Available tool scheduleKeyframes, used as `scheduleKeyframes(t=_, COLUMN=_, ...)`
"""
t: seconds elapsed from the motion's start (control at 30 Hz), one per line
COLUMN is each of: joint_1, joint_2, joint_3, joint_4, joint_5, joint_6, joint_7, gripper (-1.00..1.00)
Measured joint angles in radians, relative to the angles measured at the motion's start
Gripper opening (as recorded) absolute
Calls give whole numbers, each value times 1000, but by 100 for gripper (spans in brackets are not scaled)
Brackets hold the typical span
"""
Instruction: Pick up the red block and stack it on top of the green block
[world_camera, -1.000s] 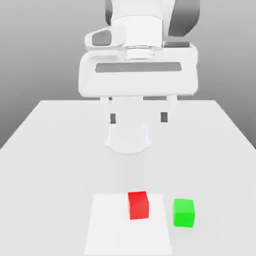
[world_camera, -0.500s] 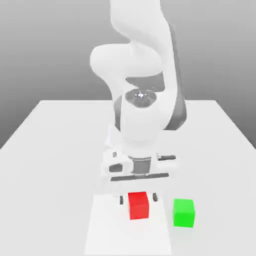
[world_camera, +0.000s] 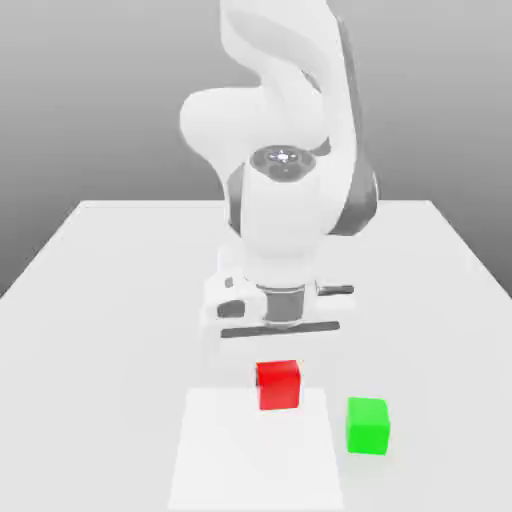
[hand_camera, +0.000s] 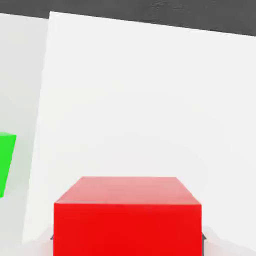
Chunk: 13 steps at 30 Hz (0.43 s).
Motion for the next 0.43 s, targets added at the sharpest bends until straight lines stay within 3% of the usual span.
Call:
scheduleKeyframes(t=0.13, joint_1=217, joint_2=35, joint_3=58, joint_4=70, joint_5=-11, joint_6=-34, joint_7=63, gripper=-100)
scheduleKeyframes(t=0.23, joint_1=191, joint_2=136, joint_3=20, joint_4=81, joint_5=-40, joint_6=55, joint_7=89, gripper=-100)
scheduleKeyframes(t=0.27, joint_1=188, joint_2=168, joint_3=16, joint_4=83, joint_5=-53, joint_6=84, joint_7=99, gripper=100)
scheduleKeyframes(t=0.43, joint_1=188, joint_2=168, joint_3=16, joint_4=83, joint_5=-53, joint_6=84, joint_7=99, gripper=100)
